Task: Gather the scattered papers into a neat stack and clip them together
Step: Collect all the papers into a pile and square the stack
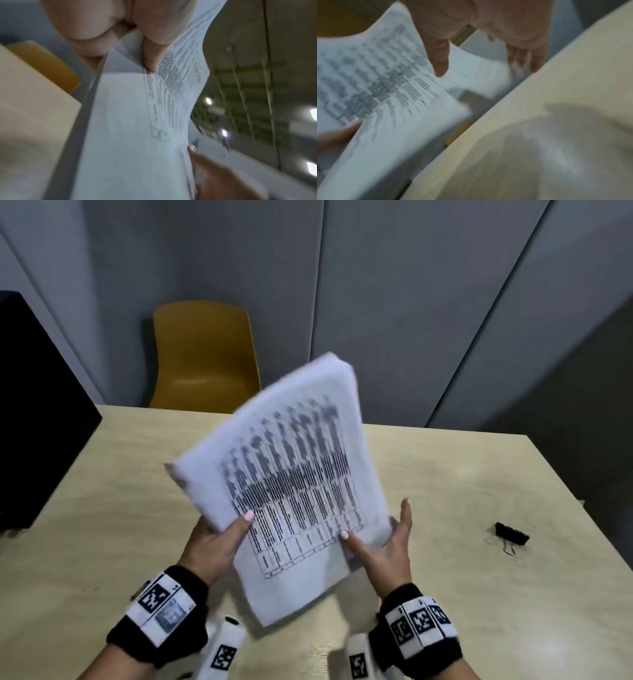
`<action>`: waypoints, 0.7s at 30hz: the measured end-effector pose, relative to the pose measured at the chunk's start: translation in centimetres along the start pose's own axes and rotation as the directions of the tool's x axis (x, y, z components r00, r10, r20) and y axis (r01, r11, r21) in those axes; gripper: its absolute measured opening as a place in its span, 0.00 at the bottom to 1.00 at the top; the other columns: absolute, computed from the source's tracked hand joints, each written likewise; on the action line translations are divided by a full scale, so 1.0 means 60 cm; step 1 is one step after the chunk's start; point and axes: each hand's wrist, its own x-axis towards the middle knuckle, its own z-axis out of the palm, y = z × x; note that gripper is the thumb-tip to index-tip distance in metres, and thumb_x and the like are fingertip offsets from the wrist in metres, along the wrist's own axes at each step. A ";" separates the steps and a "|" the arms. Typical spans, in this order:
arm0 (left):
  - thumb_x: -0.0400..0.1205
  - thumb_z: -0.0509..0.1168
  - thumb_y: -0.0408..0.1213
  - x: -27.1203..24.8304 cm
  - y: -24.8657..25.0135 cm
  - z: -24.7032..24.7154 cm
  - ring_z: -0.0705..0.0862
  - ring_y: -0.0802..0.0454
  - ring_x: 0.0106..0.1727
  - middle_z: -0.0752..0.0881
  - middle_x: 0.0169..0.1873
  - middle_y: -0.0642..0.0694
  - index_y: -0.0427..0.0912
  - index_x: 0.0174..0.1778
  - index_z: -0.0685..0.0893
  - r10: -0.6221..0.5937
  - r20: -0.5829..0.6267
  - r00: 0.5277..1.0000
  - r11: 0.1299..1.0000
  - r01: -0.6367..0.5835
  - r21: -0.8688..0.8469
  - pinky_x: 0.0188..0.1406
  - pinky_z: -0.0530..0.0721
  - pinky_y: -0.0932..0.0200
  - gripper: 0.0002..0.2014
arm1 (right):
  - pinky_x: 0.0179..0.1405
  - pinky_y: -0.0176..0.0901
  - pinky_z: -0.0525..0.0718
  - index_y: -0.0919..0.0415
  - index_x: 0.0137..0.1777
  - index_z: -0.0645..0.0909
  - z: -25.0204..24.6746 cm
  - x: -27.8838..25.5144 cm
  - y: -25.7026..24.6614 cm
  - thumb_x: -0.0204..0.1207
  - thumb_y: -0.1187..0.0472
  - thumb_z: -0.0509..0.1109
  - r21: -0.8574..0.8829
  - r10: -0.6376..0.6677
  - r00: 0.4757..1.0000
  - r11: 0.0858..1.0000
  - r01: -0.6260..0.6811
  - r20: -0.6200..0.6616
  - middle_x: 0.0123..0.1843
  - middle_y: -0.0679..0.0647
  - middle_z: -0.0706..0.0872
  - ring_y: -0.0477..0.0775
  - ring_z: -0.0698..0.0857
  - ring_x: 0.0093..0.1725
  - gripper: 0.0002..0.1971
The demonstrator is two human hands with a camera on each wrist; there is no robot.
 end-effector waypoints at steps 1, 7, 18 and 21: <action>0.75 0.69 0.34 -0.002 0.003 0.004 0.87 0.49 0.42 0.89 0.45 0.34 0.31 0.56 0.83 -0.034 0.005 0.999 0.995 0.034 -0.089 0.69 0.75 0.39 0.16 | 0.72 0.59 0.73 0.41 0.77 0.53 0.003 -0.003 -0.001 0.42 0.41 0.86 0.194 0.051 0.998 0.979 -0.058 0.041 0.77 0.53 0.69 0.55 0.73 0.74 0.63; 0.43 0.86 0.45 -0.008 -0.026 0.021 0.90 0.51 0.44 0.92 0.41 0.46 0.41 0.41 0.92 -0.218 0.159 0.963 0.859 0.267 -0.438 0.38 0.89 0.54 0.30 | 0.49 0.58 0.87 0.67 0.65 0.76 0.010 -0.009 -0.037 0.66 0.68 0.71 0.725 -0.003 0.924 0.621 -0.297 0.381 0.59 0.67 0.86 0.66 0.87 0.54 0.25; 0.46 0.84 0.52 0.027 0.003 -0.106 0.91 0.46 0.43 0.92 0.44 0.41 0.41 0.49 0.87 -0.074 0.262 0.962 0.993 0.096 -0.069 0.42 0.89 0.54 0.36 | 0.37 0.40 0.86 0.63 0.39 0.87 -0.086 0.010 -0.045 0.58 0.66 0.77 0.392 -0.103 0.943 0.919 -0.031 0.317 0.37 0.53 0.92 0.49 0.90 0.37 0.08; 0.55 0.76 0.63 0.027 -0.018 -0.081 0.89 0.38 0.47 0.91 0.45 0.35 0.33 0.50 0.85 -0.037 0.124 0.992 0.980 0.012 0.200 0.56 0.85 0.41 0.39 | 0.38 0.33 0.86 0.58 0.39 0.86 -0.055 0.006 -0.041 0.70 0.78 0.68 0.287 -0.132 0.952 0.957 0.050 0.275 0.35 0.47 0.92 0.43 0.89 0.37 0.13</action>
